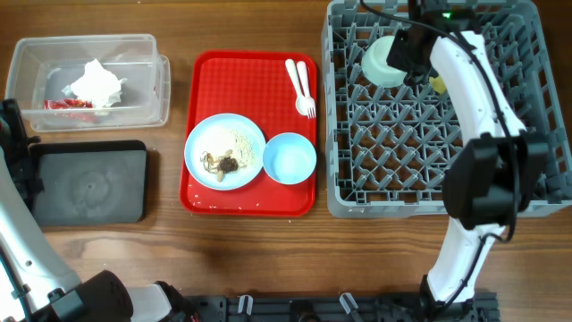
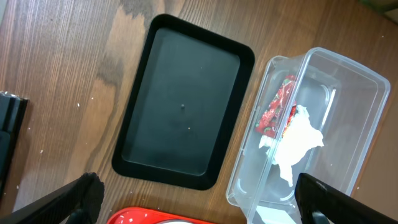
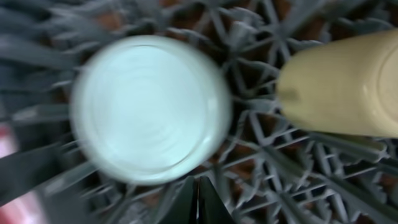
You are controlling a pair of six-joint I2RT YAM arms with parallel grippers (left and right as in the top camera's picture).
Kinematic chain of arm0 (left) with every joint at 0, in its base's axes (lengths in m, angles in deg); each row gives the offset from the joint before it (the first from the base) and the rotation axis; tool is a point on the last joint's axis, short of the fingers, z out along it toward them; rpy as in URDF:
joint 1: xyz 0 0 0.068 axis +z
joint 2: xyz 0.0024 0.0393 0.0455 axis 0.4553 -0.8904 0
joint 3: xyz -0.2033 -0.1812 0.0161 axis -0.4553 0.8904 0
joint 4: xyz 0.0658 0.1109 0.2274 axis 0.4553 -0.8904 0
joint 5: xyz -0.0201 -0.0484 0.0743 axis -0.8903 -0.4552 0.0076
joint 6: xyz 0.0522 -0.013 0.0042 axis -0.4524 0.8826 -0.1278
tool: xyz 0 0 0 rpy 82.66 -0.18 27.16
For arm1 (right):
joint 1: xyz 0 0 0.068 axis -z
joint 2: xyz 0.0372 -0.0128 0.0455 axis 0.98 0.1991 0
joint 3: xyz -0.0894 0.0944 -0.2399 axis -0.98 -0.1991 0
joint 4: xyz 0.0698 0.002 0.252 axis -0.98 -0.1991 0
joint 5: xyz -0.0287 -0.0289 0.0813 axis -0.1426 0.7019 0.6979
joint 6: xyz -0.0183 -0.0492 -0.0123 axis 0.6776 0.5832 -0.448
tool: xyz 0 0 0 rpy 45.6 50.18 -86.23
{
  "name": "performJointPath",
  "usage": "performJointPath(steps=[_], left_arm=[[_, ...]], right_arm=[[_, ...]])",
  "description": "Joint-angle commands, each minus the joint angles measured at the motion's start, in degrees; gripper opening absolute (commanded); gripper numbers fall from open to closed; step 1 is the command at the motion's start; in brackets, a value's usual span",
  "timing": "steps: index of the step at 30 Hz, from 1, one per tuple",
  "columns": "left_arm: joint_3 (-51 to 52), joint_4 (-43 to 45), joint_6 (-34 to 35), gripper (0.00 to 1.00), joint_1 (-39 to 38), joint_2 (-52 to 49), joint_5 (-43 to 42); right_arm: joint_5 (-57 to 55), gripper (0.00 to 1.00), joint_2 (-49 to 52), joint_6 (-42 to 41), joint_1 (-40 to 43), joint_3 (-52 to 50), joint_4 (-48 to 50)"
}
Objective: Sort waste into correct bins and load items into the dishwasher rack
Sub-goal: 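Lower the mint-green cup onto the rack and release it, then move the right gripper to the light-blue bowl and grip its rim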
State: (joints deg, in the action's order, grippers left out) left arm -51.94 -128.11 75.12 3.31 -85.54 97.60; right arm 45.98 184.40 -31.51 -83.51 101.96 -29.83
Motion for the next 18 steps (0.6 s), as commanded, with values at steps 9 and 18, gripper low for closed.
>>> performJointPath(steps=[9, 18], left_arm=[[0.11, -0.07, 0.96, 1.0, 0.26, -0.24, 0.31], [0.11, -0.07, 0.98, 1.0, 0.26, -0.24, 0.33]], right_arm=[[39.34, 0.61, -10.8, 16.39, -12.02, 1.38, 4.7], [7.74, 0.96, -5.46, 15.67, -32.7, -0.07, -4.07]])
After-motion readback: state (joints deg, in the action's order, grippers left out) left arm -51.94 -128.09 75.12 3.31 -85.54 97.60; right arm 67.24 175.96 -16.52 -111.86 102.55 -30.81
